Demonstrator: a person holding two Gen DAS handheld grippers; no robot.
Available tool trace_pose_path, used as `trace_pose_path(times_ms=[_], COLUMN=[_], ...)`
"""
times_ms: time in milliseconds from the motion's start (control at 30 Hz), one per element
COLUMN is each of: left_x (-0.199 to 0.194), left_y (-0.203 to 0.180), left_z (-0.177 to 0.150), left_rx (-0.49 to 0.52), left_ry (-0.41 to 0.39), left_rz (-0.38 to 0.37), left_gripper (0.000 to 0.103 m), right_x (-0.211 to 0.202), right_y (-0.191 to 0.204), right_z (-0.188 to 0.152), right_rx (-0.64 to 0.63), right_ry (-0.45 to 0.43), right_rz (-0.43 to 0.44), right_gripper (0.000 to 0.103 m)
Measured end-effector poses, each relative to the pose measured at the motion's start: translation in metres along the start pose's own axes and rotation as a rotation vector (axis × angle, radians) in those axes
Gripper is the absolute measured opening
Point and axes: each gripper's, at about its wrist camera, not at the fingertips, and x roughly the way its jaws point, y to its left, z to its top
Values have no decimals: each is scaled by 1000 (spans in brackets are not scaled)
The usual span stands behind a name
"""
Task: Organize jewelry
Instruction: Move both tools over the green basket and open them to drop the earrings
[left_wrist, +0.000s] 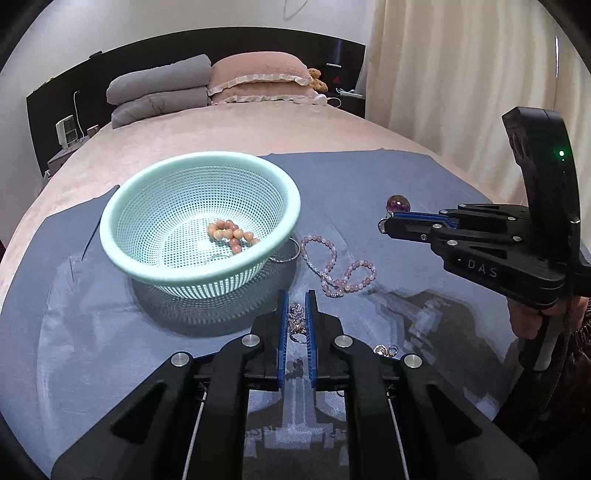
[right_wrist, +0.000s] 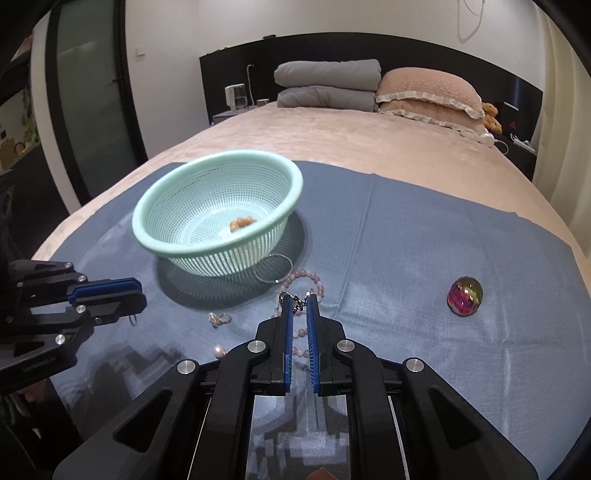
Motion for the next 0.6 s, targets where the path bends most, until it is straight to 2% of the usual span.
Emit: trace_pose_path(times_ms=[100, 233, 400, 600], left_x=[-3, -5, 0, 30], left_y=[11, 24, 47, 79], left_z=[10, 27, 48, 60], left_rx=[-20, -20, -26, -47], left_ry=[-19, -46, -71, -42], left_rz=[-17, -3, 3, 48], left_gripper=[9, 9, 9, 10], right_x=[-3, 1, 18, 52], right_y=[6, 16, 28, 39], right_z=[15, 38, 64, 78], right_rx=[-18, -37, -32, -46], right_ry=[-19, -42, -57, -26], right_rz=[14, 38, 100, 110], right_gripper=[7, 7, 7, 8])
